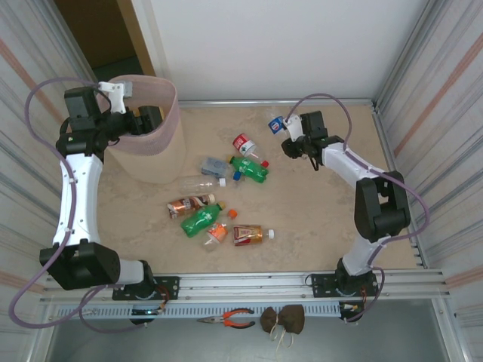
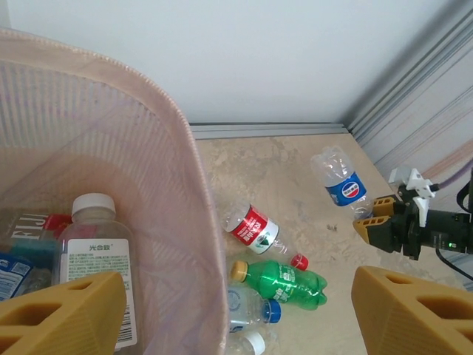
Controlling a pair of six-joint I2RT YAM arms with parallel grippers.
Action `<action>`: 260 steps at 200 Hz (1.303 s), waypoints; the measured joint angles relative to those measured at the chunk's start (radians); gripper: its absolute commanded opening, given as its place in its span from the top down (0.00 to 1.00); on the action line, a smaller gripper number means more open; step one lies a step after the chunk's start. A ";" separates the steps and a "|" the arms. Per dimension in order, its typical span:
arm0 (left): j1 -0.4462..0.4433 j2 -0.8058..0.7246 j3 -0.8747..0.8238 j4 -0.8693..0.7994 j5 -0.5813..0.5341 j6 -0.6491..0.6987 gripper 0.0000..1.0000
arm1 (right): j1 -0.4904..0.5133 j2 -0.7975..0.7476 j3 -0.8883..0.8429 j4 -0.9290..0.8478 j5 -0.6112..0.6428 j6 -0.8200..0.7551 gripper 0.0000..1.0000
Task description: Put the plastic bottles in the bin
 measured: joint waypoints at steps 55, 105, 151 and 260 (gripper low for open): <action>-0.049 0.000 0.010 -0.022 0.021 0.008 0.21 | 0.087 -0.198 -0.101 0.055 -0.026 -0.459 0.82; -0.157 0.019 0.130 -0.134 0.033 0.075 0.21 | 0.170 -0.358 -0.145 0.056 -0.026 -0.789 0.83; -0.301 0.073 0.259 -0.280 0.026 0.175 0.20 | 0.245 -0.496 -0.160 0.059 -0.003 -1.043 0.84; -0.646 0.258 0.484 -0.577 0.033 0.360 0.14 | 0.419 -0.667 -0.216 0.150 0.124 -1.500 0.88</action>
